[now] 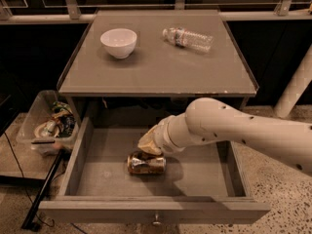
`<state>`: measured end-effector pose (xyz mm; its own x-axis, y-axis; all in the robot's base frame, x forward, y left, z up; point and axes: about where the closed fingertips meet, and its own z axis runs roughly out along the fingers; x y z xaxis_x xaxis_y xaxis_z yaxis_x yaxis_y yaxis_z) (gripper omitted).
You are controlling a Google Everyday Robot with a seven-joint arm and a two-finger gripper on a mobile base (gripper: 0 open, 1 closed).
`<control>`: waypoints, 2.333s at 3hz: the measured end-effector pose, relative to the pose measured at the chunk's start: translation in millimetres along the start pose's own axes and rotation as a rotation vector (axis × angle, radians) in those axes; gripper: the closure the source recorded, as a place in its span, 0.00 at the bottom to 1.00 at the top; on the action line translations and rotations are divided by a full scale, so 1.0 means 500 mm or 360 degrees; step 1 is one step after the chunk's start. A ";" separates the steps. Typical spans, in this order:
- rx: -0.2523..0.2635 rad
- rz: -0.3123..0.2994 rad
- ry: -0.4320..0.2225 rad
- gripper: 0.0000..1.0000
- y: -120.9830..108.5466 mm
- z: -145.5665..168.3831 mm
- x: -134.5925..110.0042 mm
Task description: Pick orange can from top drawer and place on counter
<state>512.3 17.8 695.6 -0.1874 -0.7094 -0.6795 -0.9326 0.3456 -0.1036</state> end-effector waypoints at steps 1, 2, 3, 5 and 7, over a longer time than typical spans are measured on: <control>0.0000 0.0000 0.0000 0.58 0.000 0.000 0.000; -0.0023 -0.0047 0.0000 0.35 -0.002 -0.001 0.008; -0.0066 -0.0164 0.0030 0.12 0.004 -0.023 0.047; -0.0121 -0.0312 0.0073 0.00 0.024 -0.067 0.092; -0.0080 -0.0254 0.0064 0.00 0.011 -0.013 0.080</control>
Offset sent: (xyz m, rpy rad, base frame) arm 0.0010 -0.0115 -0.0068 -0.0142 -0.0179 0.0718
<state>497.7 -13.0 672.6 -0.0469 -0.7772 -0.6274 -0.9656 0.1961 -0.1706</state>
